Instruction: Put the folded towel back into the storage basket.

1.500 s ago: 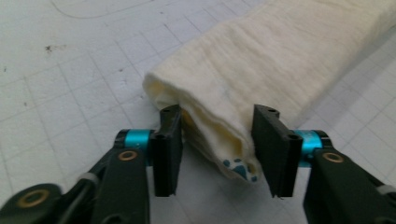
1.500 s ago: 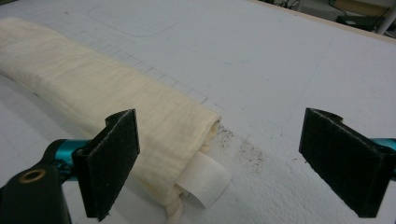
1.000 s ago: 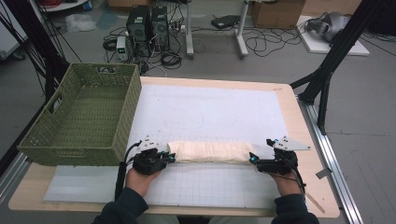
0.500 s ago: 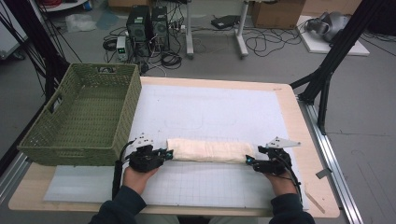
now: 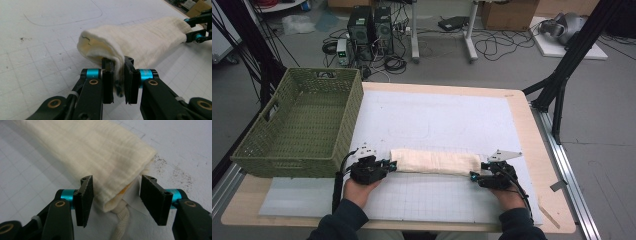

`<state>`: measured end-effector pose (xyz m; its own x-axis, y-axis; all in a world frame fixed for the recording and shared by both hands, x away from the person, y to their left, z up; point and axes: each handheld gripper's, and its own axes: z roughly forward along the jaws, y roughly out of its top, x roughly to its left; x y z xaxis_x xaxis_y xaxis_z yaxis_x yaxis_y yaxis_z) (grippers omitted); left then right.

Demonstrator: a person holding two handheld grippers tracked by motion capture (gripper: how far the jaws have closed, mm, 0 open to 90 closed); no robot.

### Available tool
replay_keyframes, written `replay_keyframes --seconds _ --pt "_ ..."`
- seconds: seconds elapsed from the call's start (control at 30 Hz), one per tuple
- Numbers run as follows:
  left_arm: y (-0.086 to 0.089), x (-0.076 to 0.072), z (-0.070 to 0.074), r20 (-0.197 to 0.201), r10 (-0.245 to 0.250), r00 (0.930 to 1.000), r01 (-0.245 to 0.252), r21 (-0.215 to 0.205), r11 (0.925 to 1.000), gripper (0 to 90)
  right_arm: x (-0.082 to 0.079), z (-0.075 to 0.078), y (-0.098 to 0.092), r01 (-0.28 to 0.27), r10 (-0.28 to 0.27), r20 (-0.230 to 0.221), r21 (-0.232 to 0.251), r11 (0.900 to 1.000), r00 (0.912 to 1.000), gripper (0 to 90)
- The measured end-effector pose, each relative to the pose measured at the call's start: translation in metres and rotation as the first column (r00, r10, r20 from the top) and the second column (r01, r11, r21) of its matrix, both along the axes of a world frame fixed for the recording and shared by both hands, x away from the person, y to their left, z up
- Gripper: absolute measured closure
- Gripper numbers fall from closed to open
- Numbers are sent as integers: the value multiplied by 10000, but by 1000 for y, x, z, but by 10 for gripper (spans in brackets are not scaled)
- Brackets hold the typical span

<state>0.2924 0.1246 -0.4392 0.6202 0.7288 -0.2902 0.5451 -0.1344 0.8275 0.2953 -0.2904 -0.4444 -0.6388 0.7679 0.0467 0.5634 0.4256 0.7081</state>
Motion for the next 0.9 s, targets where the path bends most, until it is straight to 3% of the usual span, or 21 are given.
replay_keyframes --seconds 0.17,0.3,0.37,0.4,0.43,0.63,0.8,0.9 --pt "0 1 -1 -13 -3 10000 3 54 10000 796 -1 -1 4 36 -35 147 -79 10000 9999 432" --pt "1 1 -1 -10 36 10000 -36 69 10000 796 -2 -1 7 271 -272 99 97 9996 9996 587" --pt "1 2 -2 -15 36 10000 -36 65 10000 796 -3 -1 8 233 -234 40 123 9997 9997 640" --pt "1 2 -2 -19 35 10000 -35 75 10000 796 -4 0 11 45 -45 50 114 9999 10000 736" --pt "1 2 -2 -7 44 10000 -44 89 10000 796 -4 0 11 -7 6 55 103 9999 10000 754" --pt "2 1 0 22 -66 10000 66 70 10000 799 1 2 7 219 -188 -462 672 9975 9988 791" --pt "3 0 8 179 -166 9997 168 -96 9998 800 5 9 -2 456 -417 -319 1361 9896 9986 791" --pt "4 0 14 328 -238 9992 244 -186 9995 801 6 12 -4 523 -496 -223 1449 9881 9985 791"
